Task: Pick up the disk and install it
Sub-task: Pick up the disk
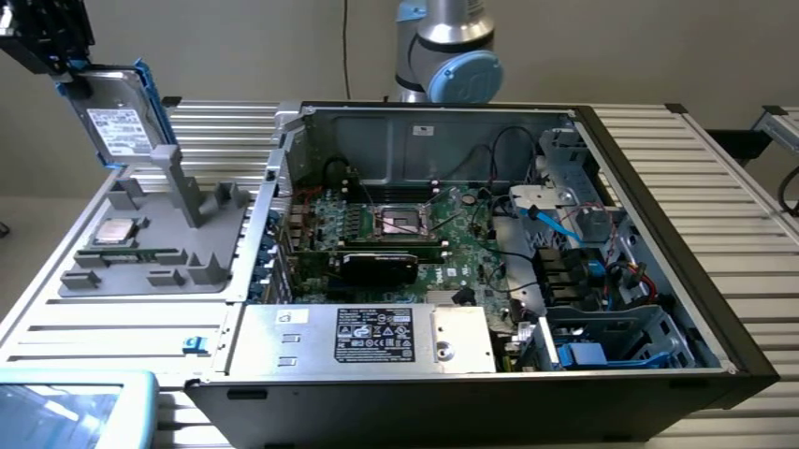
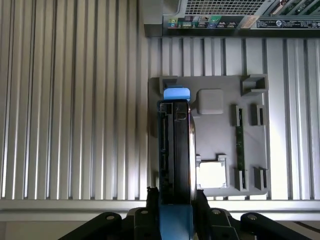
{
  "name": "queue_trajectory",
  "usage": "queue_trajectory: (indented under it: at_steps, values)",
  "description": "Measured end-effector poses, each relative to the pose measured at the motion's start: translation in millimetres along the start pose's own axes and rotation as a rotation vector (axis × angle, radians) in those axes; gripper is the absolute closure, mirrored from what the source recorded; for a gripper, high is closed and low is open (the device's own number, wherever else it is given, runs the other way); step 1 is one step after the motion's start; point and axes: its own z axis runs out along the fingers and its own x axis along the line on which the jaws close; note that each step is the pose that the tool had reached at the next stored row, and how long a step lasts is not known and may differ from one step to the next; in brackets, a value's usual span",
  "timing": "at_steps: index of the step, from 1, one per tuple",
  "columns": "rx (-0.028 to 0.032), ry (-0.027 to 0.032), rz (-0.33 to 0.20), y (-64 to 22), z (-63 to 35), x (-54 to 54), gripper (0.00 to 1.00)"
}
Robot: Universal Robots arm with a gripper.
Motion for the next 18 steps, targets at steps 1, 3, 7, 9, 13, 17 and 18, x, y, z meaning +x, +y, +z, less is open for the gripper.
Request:
queue_trajectory:
  at_steps: [1, 3, 7, 9, 13, 17, 18]
  values:
    - [-0.0003, 0.0000, 0.000, 0.6, -4.5, -0.1, 0.63]
    - [-0.0005, 0.0000, 0.000, 2.2, -13.3, -0.2, 0.63]
    - [-0.0011, 0.0000, 0.000, 3.7, -21.2, -0.2, 0.63]
    - [-0.0012, 0.0000, 0.000, 3.7, -21.6, 0.1, 0.63]
    - [-0.0010, -0.0001, 0.000, 3.8, -21.9, 3.1, 0.63]
    - [-0.0010, 0.0001, 0.000, 11.1, -21.8, 7.6, 0.63]
    - [-0.0011, 0.0002, 0.000, 14.8, -21.9, 7.8, 0.63]
